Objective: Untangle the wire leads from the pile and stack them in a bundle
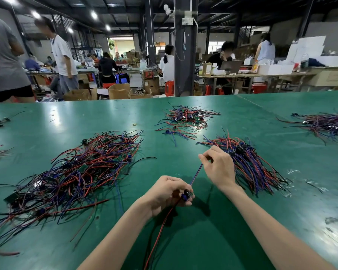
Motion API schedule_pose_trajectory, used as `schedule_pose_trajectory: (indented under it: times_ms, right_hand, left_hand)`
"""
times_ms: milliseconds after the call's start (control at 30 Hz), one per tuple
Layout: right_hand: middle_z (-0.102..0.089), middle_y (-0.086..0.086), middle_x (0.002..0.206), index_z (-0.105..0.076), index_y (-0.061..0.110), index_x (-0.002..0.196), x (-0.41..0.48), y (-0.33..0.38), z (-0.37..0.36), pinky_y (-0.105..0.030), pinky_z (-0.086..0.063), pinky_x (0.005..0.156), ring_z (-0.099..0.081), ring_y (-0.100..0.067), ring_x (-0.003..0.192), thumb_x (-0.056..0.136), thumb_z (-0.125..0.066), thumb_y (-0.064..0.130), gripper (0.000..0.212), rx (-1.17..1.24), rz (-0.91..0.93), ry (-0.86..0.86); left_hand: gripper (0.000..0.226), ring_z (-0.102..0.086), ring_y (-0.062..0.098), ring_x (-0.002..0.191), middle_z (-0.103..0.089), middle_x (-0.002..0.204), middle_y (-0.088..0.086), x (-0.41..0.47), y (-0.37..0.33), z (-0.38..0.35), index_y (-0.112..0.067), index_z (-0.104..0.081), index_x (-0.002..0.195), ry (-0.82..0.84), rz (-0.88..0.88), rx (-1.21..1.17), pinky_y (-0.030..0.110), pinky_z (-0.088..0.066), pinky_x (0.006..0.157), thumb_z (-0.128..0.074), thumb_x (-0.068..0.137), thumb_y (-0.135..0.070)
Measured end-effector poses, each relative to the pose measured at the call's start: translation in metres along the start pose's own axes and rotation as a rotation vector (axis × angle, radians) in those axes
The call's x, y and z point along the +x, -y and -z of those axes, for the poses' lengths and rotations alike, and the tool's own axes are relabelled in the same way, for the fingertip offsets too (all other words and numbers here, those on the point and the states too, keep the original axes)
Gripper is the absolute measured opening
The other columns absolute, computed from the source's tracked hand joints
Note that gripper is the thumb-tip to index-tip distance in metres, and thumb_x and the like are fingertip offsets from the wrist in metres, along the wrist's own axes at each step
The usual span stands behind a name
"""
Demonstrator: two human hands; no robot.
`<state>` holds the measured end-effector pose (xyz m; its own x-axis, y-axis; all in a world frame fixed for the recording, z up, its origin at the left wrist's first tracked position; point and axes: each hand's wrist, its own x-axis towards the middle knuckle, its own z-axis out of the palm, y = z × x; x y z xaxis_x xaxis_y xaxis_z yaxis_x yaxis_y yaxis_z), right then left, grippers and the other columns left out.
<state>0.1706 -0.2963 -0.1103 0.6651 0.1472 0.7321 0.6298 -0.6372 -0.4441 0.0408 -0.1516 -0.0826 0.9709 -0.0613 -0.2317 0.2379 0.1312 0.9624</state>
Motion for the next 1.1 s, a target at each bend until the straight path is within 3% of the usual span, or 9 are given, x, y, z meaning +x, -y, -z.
schedule_pose_trajectory:
  times_ms: [133,233,400,467,600,733,833,933,1100]
  right_hand:
    - [-0.06,0.002,0.063,-0.064,0.008,0.065,0.001,0.004,0.004,-0.029,-0.042,0.064,-0.052,-0.015,0.06,0.083,-0.07,0.032,0.031,0.235,-0.369,0.119]
    - [-0.068,-0.006,0.067,-0.07,0.005,0.069,0.0,0.021,0.01,-0.026,-0.04,0.05,-0.049,-0.013,0.049,0.083,-0.065,0.049,0.046,0.538,-0.683,0.26]
    - [-0.069,-0.008,0.067,-0.07,0.01,0.062,-0.017,0.061,0.013,-0.019,-0.032,0.04,-0.048,-0.014,0.045,0.083,-0.062,0.052,0.047,0.748,-0.645,0.704]
    - [-0.066,-0.006,0.065,-0.072,0.009,0.069,-0.027,0.074,0.009,-0.018,-0.031,0.037,-0.047,-0.01,0.041,0.081,-0.068,0.045,0.038,0.776,-0.587,0.797]
    - [-0.057,0.0,0.054,-0.064,0.008,0.069,-0.038,0.079,0.002,-0.016,-0.026,0.034,-0.039,-0.006,0.033,0.084,-0.071,0.022,0.022,0.814,-0.581,0.756]
    - [-0.053,0.007,0.047,-0.059,0.014,0.065,-0.036,0.075,0.006,-0.016,-0.026,0.033,-0.038,-0.005,0.033,0.086,-0.068,0.02,0.023,0.782,-0.547,0.731]
    - [-0.059,-0.003,0.058,-0.06,0.017,0.067,-0.031,0.073,0.009,-0.017,-0.03,0.036,-0.042,-0.007,0.036,0.087,-0.067,0.02,0.021,0.699,-0.478,0.691]
    - [-0.06,-0.01,0.065,-0.061,0.017,0.066,-0.02,0.07,0.015,-0.015,-0.031,0.037,-0.042,-0.007,0.037,0.087,-0.066,0.018,0.022,0.656,-0.447,0.628]
    - [-0.062,-0.003,0.061,-0.062,0.015,0.068,0.017,0.049,0.036,-0.014,-0.031,0.035,-0.043,-0.003,0.037,0.089,-0.064,0.013,0.021,0.593,-0.459,0.511]
  left_hand:
    - [0.019,-0.061,0.02,0.052,-0.065,0.068,0.019,0.001,0.001,0.002,0.003,-0.065,0.068,-0.047,-0.041,-0.134,0.026,-0.054,0.052,-0.058,0.085,0.003]
    - [0.018,-0.061,0.016,0.057,-0.069,0.074,0.013,0.004,0.0,0.005,-0.002,-0.069,0.069,-0.135,-0.109,-0.166,0.027,-0.055,0.054,-0.061,0.086,-0.003]
    - [0.019,-0.063,0.006,0.065,-0.071,0.071,-0.001,0.006,-0.003,0.011,-0.015,-0.073,0.067,-0.372,-0.179,-0.167,0.018,-0.048,0.056,-0.065,0.085,-0.013]
    - [0.018,-0.062,0.007,0.064,-0.07,0.069,-0.002,0.006,-0.003,0.015,-0.014,-0.073,0.068,-0.449,-0.202,-0.2,0.019,-0.047,0.057,-0.066,0.084,-0.011]
    - [0.016,-0.061,0.007,0.065,-0.071,0.071,-0.002,0.01,-0.003,0.019,-0.012,-0.074,0.072,-0.505,-0.208,-0.26,0.018,-0.046,0.052,-0.065,0.085,-0.009]
    - [0.012,-0.06,0.004,0.072,-0.073,0.077,-0.008,0.016,0.003,0.022,-0.014,-0.074,0.081,-0.478,-0.206,-0.257,0.019,-0.047,0.062,-0.065,0.087,-0.01]
    - [0.011,-0.061,0.011,0.085,-0.074,0.089,-0.005,0.018,0.004,0.024,-0.014,-0.073,0.093,-0.421,-0.207,-0.267,0.019,-0.048,0.064,-0.064,0.087,-0.011]
    - [0.017,-0.06,0.009,0.081,-0.074,0.089,-0.003,0.018,0.004,0.024,-0.017,-0.071,0.101,-0.361,-0.211,-0.274,0.017,-0.049,0.06,-0.061,0.089,-0.011]
    - [0.022,-0.058,0.01,0.072,-0.073,0.091,0.005,0.018,0.003,0.025,-0.015,-0.066,0.11,-0.347,-0.211,-0.301,0.018,-0.051,0.057,-0.056,0.092,-0.008]
